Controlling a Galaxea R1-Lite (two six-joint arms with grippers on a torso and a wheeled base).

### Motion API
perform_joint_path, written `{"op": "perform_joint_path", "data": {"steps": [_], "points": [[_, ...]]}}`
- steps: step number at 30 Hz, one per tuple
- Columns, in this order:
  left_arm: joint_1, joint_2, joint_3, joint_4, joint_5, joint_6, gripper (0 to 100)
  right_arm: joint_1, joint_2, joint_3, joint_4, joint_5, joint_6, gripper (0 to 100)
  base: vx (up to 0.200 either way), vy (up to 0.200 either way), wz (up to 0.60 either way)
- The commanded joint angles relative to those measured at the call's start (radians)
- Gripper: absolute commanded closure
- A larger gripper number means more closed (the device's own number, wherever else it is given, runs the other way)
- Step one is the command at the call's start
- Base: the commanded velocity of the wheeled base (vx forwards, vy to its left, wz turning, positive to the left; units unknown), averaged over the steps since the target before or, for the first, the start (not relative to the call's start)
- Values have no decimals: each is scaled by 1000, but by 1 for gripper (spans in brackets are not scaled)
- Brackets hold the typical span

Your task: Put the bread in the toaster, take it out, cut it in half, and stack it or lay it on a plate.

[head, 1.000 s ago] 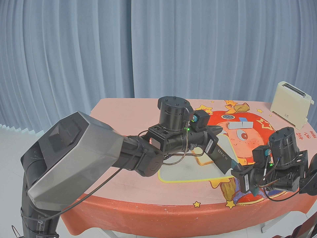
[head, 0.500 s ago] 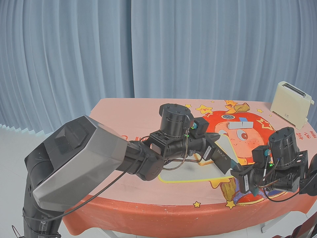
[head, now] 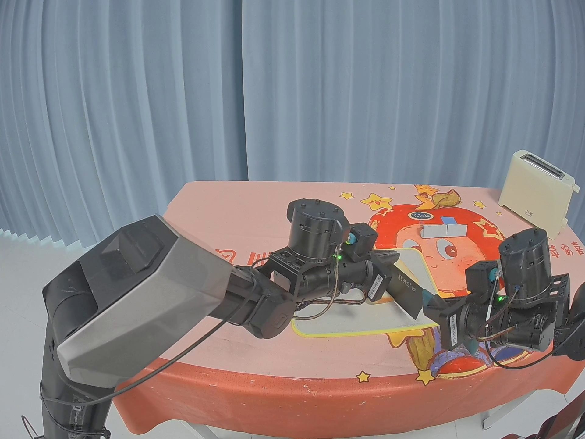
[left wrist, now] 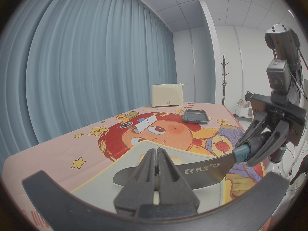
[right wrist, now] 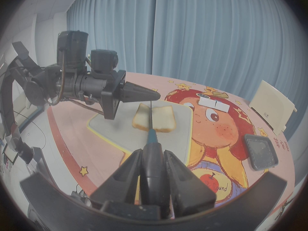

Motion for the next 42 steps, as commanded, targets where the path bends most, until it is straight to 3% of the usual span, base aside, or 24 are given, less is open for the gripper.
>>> {"op": "perform_joint_path", "data": {"steps": [1, 24, 29, 31, 32, 35, 36, 37, 42], "points": [[0, 2, 14, 8, 7, 0, 100, 0, 3, 3, -43, -3, 1, 100, 0, 0, 0], [4, -61, -24, -18, 7, -6, 100, 0, 14, 21, -60, -3, 5, 100, 0, 0, 0], [52, -303, 178, 2, 10, -11, 100, 49, -23, 18, -63, -13, 30, 100, 0, 0, 0], [72, -381, 276, 1, 33, -12, 100, 77, -24, 26, -83, -29, 40, 100, 0, 0, 0], [81, -410, 307, 1, 47, -18, 100, 83, -26, 32, -94, -33, 39, 100, 0, 0, 0], [127, -529, 439, -7, 114, -72, 100, 103, -26, 45, -105, -39, 34, 100, 0, 0, 0], [127, -529, 439, -7, 114, -72, 100, 103, -26, 45, -105, -39, 34, 100, 0, 0, 0], [147, -596, 526, -21, 137, -92, 100, 112, -24, 44, -111, -38, 37, 0, 0, 0, 0], [231, -746, 772, -183, 154, -98, 100, 130, -33, 50, -183, -36, 53, 0, 0, 0, 0]]}}
